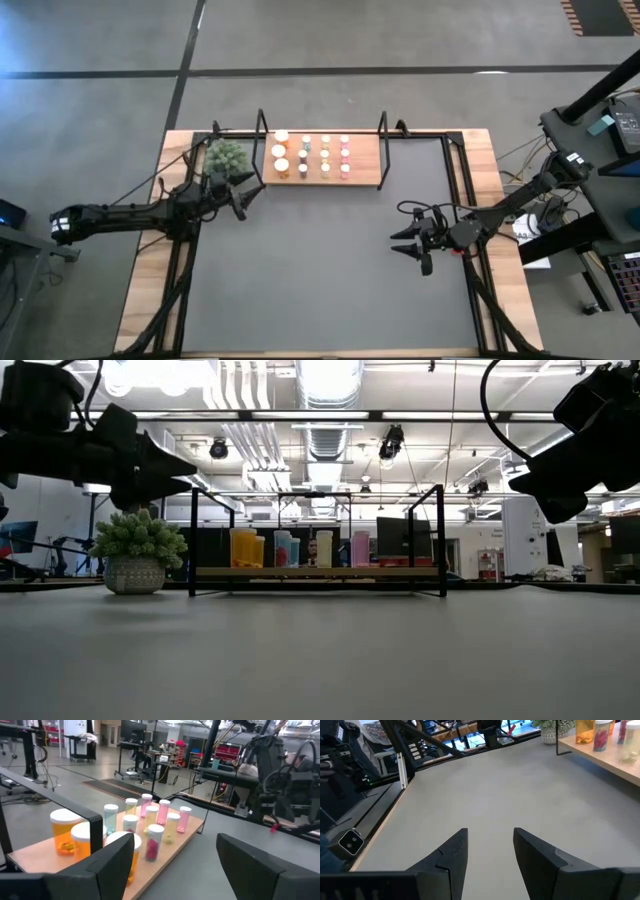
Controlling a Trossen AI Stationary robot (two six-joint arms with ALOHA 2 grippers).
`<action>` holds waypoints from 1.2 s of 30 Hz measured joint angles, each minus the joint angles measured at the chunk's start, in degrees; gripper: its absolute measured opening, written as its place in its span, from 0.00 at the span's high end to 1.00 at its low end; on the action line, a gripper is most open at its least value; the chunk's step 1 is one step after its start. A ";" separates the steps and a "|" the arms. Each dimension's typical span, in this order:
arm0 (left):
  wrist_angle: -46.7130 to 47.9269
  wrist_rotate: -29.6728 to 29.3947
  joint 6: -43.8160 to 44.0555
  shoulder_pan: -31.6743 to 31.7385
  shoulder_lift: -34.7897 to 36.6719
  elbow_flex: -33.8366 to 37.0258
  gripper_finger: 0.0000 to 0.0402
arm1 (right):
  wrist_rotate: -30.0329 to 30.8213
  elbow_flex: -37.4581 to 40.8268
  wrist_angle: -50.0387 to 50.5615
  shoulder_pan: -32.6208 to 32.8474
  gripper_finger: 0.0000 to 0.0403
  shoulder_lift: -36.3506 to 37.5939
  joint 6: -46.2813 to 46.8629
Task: Pick and place medicine bottles onto shelf by color
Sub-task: Return to Home Position
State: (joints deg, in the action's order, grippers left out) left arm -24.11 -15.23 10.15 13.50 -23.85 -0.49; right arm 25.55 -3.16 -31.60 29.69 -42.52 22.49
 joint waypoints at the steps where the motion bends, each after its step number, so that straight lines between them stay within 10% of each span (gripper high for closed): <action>1: 0.01 0.23 0.00 0.00 0.06 0.02 0.33 | 0.00 0.00 0.00 0.00 0.63 0.00 0.01; 36: 0.60 1.52 -0.02 0.00 21.58 0.22 0.33 | 0.01 0.00 -0.01 0.00 0.63 0.02 0.01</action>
State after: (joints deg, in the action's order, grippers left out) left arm -23.51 -13.71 10.13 13.50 -2.27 -0.27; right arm 25.56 -3.16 -31.61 29.69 -42.50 22.50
